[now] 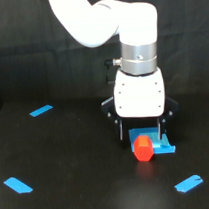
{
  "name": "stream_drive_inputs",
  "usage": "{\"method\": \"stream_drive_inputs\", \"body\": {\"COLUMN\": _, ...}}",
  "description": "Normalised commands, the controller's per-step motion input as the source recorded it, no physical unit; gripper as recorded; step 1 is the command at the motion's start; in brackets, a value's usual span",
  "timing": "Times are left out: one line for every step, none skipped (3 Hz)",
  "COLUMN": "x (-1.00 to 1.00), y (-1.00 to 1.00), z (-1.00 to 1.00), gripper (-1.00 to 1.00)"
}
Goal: Pick up the red object from the table
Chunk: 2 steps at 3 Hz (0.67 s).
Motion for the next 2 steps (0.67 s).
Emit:
{"method": "stream_drive_inputs", "body": {"x": 0.1, "y": -0.43, "z": -0.18, "gripper": 0.72}}
{"method": "stream_drive_inputs", "body": {"x": 0.01, "y": -0.24, "z": -0.2, "gripper": -0.12}}
